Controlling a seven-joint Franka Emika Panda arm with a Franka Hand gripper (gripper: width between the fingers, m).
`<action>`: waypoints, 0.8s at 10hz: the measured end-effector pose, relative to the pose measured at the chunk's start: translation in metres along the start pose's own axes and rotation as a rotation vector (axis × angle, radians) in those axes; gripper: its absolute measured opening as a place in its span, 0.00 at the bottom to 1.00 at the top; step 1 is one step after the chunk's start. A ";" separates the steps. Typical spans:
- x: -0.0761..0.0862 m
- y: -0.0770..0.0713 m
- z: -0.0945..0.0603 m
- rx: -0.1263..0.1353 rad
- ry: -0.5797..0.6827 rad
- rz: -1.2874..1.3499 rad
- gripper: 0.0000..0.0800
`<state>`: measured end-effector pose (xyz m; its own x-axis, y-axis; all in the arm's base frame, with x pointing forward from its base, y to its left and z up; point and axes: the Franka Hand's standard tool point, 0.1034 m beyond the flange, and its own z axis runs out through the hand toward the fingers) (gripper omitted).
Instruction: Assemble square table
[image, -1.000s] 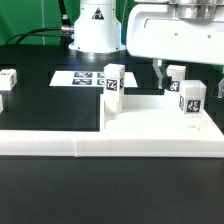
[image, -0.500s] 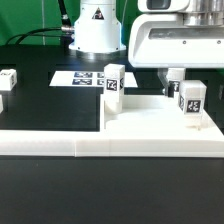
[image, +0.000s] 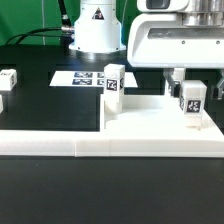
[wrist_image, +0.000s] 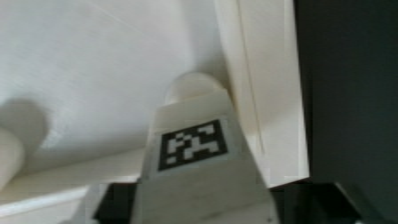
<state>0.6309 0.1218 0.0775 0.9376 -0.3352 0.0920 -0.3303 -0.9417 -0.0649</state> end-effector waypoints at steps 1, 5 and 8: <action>0.001 0.002 0.000 -0.003 -0.001 0.065 0.37; -0.001 0.005 0.002 -0.015 0.009 0.586 0.37; -0.003 0.004 0.004 0.052 -0.032 1.101 0.37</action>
Offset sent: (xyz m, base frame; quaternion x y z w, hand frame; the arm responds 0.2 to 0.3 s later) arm 0.0086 -0.0053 -0.0120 -0.0270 0.0645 0.2507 0.9655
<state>0.6270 0.1194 0.0730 0.1357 -0.9885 -0.0672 -0.9825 -0.1256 -0.1375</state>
